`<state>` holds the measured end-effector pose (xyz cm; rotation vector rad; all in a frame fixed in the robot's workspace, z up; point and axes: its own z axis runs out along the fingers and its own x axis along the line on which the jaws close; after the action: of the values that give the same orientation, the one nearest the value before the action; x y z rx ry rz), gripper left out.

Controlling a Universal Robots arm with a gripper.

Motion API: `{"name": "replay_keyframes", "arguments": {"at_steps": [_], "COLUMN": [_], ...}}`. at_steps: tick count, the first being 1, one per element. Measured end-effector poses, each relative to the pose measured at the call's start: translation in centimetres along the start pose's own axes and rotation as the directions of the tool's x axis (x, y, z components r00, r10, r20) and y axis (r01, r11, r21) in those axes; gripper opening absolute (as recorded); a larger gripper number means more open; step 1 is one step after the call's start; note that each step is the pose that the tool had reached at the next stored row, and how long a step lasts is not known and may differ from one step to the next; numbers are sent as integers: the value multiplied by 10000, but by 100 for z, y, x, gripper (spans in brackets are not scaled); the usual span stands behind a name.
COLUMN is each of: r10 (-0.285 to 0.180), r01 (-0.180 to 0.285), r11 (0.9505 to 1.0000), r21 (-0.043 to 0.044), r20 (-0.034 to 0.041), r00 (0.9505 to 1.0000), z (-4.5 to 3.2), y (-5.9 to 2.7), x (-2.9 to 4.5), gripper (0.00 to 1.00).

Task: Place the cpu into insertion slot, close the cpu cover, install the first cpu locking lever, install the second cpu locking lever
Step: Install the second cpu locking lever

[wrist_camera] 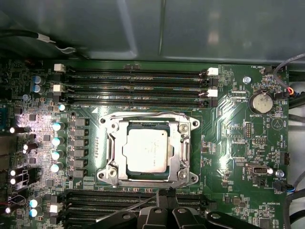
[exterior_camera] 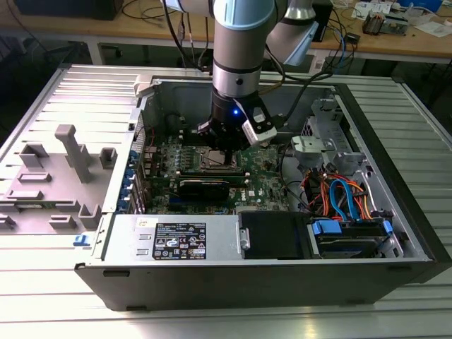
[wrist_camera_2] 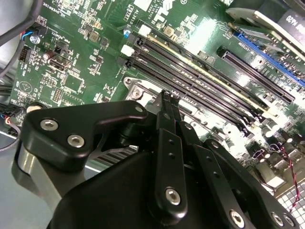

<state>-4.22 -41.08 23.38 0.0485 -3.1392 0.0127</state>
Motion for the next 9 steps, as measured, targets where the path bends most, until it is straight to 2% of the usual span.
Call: {"name": "replay_keyframes", "arguments": {"at_steps": [9], "r10": [-1], "r01": [1], "r11": [10000], "r21": [-1], "r20": [-12], "r00": [10000], "z": [1], "y": [-36], "x": [19], "gripper": [11]}}
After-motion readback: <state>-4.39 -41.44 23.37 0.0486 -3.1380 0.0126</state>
